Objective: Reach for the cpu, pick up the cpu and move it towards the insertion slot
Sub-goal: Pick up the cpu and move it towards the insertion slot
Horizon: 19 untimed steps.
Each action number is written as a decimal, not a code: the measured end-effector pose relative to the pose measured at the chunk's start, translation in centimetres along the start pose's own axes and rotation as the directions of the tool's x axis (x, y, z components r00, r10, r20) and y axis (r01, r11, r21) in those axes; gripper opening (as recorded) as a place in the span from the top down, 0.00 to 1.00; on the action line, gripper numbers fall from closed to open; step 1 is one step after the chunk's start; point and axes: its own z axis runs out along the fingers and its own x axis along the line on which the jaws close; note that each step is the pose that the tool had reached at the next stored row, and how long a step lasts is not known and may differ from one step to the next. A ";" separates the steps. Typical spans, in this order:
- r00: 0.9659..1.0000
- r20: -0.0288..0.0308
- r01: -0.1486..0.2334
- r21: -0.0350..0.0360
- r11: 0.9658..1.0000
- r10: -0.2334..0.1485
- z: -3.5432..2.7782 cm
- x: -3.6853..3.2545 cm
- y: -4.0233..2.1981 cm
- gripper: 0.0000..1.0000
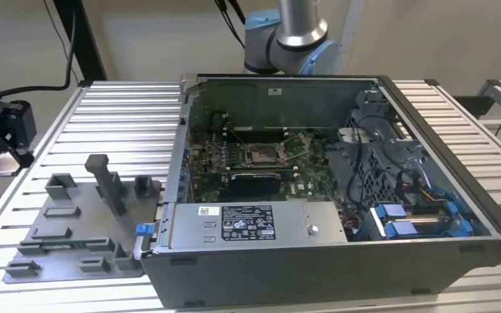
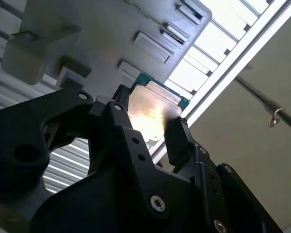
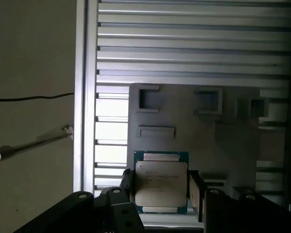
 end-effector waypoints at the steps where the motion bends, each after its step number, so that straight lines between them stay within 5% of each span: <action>1: 1.000 0.000 0.000 0.000 1.000 0.000 -0.16 0.00 0.01 1.00; 19: 1.000 0.000 0.000 0.000 1.000 0.000 -2.08 0.00 0.08 1.00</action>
